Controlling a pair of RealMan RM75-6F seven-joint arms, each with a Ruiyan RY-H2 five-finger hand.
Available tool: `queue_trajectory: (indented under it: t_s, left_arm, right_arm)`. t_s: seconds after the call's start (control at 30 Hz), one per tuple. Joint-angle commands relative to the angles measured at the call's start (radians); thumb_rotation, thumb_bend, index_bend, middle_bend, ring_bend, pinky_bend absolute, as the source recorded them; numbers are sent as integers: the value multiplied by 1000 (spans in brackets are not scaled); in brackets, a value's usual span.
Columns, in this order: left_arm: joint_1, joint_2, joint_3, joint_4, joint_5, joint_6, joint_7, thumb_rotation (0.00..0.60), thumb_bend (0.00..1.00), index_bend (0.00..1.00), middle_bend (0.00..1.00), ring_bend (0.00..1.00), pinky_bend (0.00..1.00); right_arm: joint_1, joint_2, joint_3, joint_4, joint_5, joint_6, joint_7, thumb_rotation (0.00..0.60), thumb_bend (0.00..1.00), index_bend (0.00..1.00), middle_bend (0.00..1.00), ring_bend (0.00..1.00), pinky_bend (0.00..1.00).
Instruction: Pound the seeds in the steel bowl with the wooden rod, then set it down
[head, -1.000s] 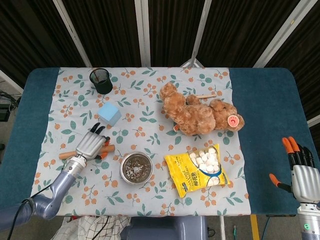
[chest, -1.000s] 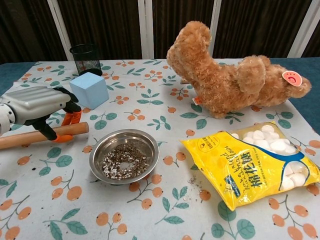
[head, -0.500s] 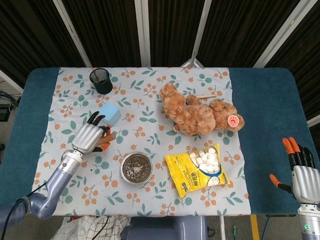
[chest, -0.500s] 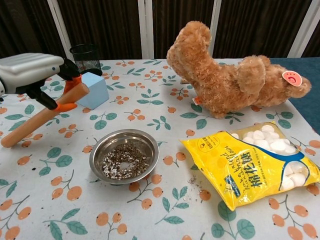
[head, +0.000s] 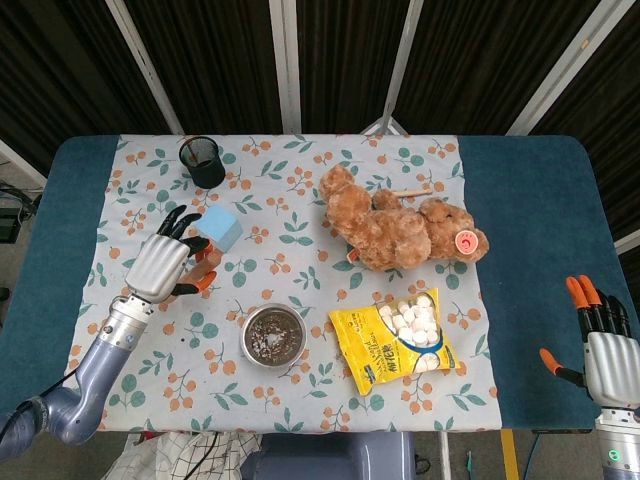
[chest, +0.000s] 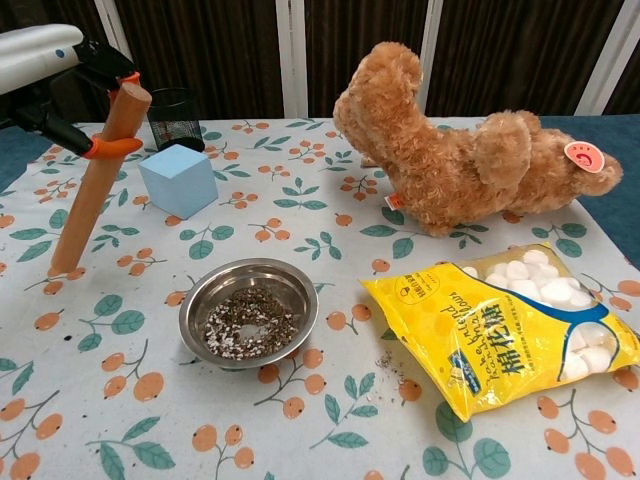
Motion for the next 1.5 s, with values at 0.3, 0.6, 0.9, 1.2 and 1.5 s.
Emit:
queue_trajectory:
  t_s: [0.3,0.6,0.9,1.2,1.5]
  left_arm:
    - [9,-4,-27,-21,25,56,-61,600,900,598,611,138,16]
    - [15,-87,-71,-62,66,158,-237,600,904,598,611,138,16]
    - [4,-208,-66,-54,118,211,-334,600,904,598,613,156,40]
    - [-7,-299,-34,-9,156,219,-373,600,907,598,615,157,40]
    - [-6,-340,2,35,187,216,-377,600,909,598,620,157,40]
  right_arm:
    - [-1,-2,-1,2,-1,0,-2,600,231,0,0,0,0]
    - [-1,-3,-1,4,-3,1,-2,600,231,0,0,0,0]
    - [-3,-3,-2,5,-3,0,1,600,231,0,0,0,0]
    - [-3,-2,-2,5,-2,-2,5,600,231,0,0,0,0]
    - [-3,-3,-2,8,-5,-1,10,600,230,0,0,0,0]
